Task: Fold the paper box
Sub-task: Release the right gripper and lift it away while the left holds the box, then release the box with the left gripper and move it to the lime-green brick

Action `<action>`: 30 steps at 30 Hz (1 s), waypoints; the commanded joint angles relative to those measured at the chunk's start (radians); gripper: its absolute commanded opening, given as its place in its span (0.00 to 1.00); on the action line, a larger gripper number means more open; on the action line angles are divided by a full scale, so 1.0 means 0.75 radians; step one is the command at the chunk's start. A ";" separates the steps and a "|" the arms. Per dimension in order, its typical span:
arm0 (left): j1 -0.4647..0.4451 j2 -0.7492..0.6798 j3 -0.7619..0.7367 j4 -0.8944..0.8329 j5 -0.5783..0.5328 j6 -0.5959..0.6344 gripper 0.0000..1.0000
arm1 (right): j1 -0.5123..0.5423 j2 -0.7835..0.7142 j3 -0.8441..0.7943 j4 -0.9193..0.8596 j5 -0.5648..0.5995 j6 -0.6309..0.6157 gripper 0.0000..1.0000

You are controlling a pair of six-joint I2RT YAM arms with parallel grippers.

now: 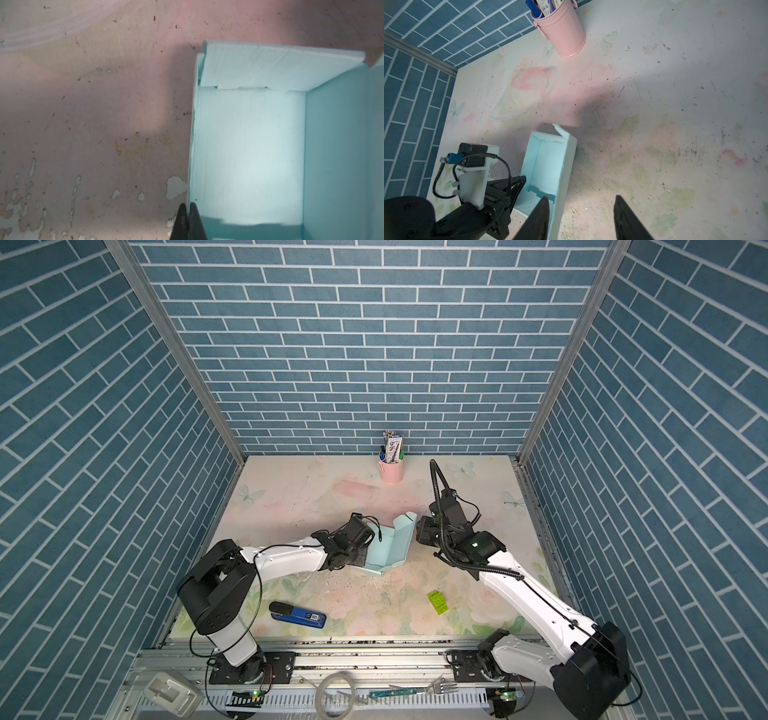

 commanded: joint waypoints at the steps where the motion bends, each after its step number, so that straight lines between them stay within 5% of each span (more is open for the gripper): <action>1: -0.009 -0.005 0.022 -0.017 -0.026 -0.023 0.00 | 0.043 0.047 0.044 0.027 -0.013 0.082 0.51; 10: -0.015 0.002 0.033 -0.013 -0.047 -0.031 0.00 | 0.128 0.154 0.064 0.057 0.074 0.123 0.48; 23: -0.022 -0.011 0.032 0.005 -0.063 -0.042 0.03 | 0.130 0.228 0.061 0.094 0.140 0.122 0.08; 30: -0.025 -0.068 0.013 0.032 -0.070 -0.040 0.35 | 0.130 0.257 0.113 0.068 0.179 0.065 0.00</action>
